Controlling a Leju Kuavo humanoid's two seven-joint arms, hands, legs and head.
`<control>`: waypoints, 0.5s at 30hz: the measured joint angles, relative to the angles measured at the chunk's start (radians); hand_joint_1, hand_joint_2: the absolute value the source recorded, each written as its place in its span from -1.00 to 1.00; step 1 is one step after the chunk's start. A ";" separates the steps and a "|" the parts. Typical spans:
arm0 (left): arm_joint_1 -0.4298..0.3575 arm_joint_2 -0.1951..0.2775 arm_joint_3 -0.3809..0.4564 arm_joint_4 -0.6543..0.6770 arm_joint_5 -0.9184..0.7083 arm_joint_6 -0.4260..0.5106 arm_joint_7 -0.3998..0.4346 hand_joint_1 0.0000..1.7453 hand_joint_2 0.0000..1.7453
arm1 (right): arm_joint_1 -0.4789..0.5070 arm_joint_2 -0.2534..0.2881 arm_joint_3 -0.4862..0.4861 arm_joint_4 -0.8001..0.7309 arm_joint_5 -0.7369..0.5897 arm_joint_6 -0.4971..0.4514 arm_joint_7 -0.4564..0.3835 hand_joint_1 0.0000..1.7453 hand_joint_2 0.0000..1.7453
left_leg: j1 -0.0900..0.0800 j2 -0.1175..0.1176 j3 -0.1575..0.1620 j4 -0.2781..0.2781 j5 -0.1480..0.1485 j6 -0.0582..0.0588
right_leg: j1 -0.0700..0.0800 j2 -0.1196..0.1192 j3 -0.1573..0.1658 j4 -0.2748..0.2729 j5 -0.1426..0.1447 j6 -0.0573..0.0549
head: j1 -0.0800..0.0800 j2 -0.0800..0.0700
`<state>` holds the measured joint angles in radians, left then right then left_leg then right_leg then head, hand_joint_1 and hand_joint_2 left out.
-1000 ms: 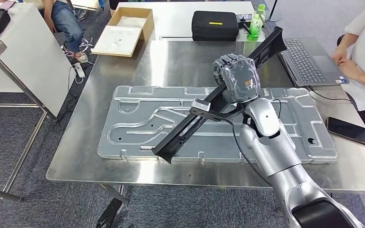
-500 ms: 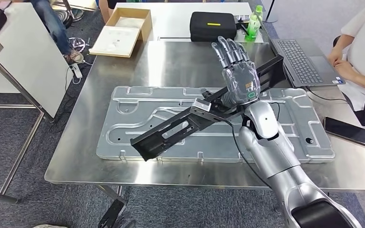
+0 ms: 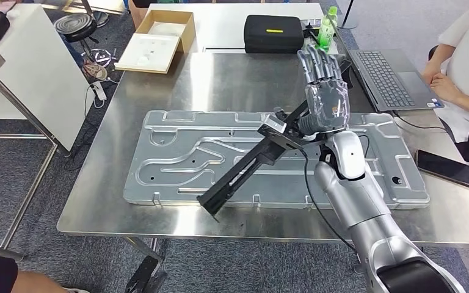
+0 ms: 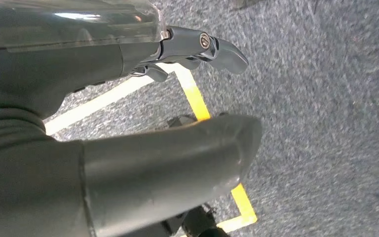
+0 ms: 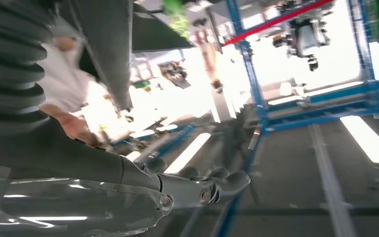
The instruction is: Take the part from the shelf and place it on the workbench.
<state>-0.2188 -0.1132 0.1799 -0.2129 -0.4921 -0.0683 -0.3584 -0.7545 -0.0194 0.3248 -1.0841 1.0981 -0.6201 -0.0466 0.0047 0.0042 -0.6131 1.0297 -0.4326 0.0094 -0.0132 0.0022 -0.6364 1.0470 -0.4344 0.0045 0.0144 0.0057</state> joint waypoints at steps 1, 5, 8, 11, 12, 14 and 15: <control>0.000 0.000 0.001 0.000 0.000 0.000 0.000 -1.00 -1.00 | -0.001 0.001 -0.007 0.002 -0.010 0.001 0.004 -1.00 1.00 | 0.001 0.000 -0.003 0.007 -0.007 -0.005 | -0.001 0.000 0.001 -0.003 0.002 -0.006 | 0.000 0.000; 0.000 0.000 0.009 0.000 -0.001 0.000 -0.001 -1.00 -1.00 | -0.010 0.009 -0.025 0.018 -0.046 0.035 0.030 -1.00 1.00 | 0.007 0.000 -0.085 0.196 -0.108 -0.021 | -0.003 0.000 0.005 -0.009 0.005 -0.025 | 0.000 0.000; 0.002 0.000 0.015 0.000 -0.002 0.000 -0.001 -1.00 -1.00 | -0.021 0.013 -0.033 0.045 -0.069 0.070 0.048 -1.00 1.00 | 0.007 0.000 -0.123 0.271 -0.112 -0.022 | -0.001 0.001 0.005 -0.008 0.005 -0.026 | 0.000 0.000; 0.001 0.000 0.019 0.000 -0.002 0.000 -0.002 -1.00 -1.00 | -0.033 0.016 -0.036 0.060 -0.073 0.078 0.053 -1.00 1.00 | 0.004 -0.001 -0.035 0.082 -0.019 -0.007 | 0.002 0.003 0.006 -0.007 0.003 -0.023 | 0.000 0.000; 0.000 0.001 0.021 0.000 -0.002 0.000 -0.002 -1.00 -1.00 | -0.038 0.016 -0.037 0.064 -0.073 0.079 0.054 -1.00 1.00 | 0.001 -0.002 -0.012 0.031 -0.004 -0.001 | 0.003 0.003 0.005 -0.007 0.003 -0.019 | 0.000 0.000; 0.000 0.002 0.023 0.000 -0.002 0.000 -0.003 -1.00 -1.00 | -0.042 0.017 -0.038 0.071 -0.081 0.083 0.054 -1.00 1.00 | -0.004 -0.003 0.002 -0.001 -0.001 0.005 | 0.003 0.003 0.003 -0.008 0.005 -0.009 | 0.000 0.000; 0.000 0.002 0.023 0.000 -0.003 0.000 -0.004 -1.00 -1.00 | -0.044 0.018 -0.039 0.075 -0.090 0.088 0.054 -1.00 0.50 | -0.004 -0.004 0.002 -0.005 0.001 0.008 | 0.003 0.003 0.003 -0.010 0.007 -0.002 | 0.000 0.000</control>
<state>-0.2184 -0.1113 0.2029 -0.2129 -0.4948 -0.0680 -0.3619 -0.7986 -0.0017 0.2860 -1.0092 1.0081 -0.5325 0.0072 0.0011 0.0006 -0.6110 1.0247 -0.4311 0.0176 -0.0106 0.0052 -0.6335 1.0367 -0.4273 0.0022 0.0142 0.0057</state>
